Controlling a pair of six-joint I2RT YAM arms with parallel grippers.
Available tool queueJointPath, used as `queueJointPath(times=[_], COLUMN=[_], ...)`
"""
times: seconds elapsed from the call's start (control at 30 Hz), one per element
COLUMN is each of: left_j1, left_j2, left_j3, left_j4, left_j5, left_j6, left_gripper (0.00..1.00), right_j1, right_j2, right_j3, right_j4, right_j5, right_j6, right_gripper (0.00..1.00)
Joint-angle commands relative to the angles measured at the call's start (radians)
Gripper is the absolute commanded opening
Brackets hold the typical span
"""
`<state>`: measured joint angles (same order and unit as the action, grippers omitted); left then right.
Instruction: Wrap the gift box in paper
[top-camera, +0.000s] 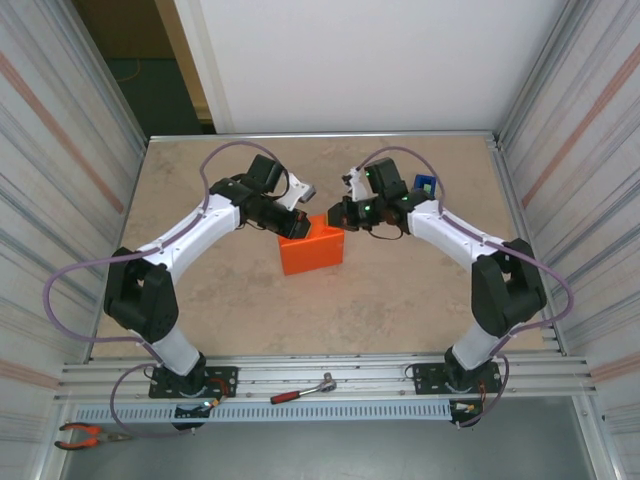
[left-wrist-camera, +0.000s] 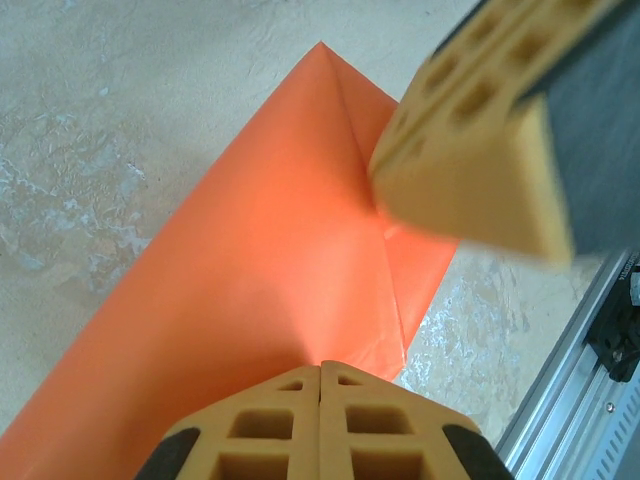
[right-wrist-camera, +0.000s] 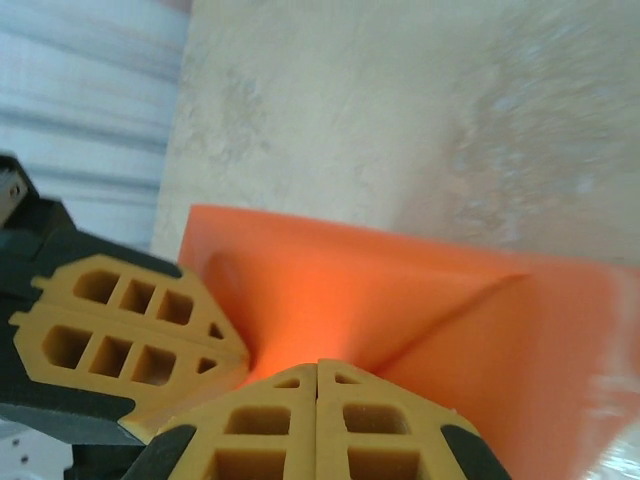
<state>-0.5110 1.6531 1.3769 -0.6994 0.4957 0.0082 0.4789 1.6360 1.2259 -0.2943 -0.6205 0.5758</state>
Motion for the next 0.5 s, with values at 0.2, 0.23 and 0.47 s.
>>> queueJointPath(times=[0.2,0.23,0.47], left_j1=[-0.009,-0.009,-0.008], left_j2=[0.016,0.015,0.025], left_j3=[-0.051,-0.053,-0.062], left_j4=[-0.043,-0.040,-0.038], left_j5=[-0.051,-0.051,-0.053], left_j6=[0.028,0.029,0.028], left_gripper=[0.00,0.00,0.00], right_j1=[-0.195,-0.235,-0.491], right_j2=[-0.223,-0.233,-0.232], right_j3=[-0.098,-0.111,-0.173], right_j4=[-0.042,-0.042,-0.041], right_j5=[0.158,0.159,0.154], right_j6=[0.047,0.053,0.081], right_gripper=[0.23,0.24,0.31])
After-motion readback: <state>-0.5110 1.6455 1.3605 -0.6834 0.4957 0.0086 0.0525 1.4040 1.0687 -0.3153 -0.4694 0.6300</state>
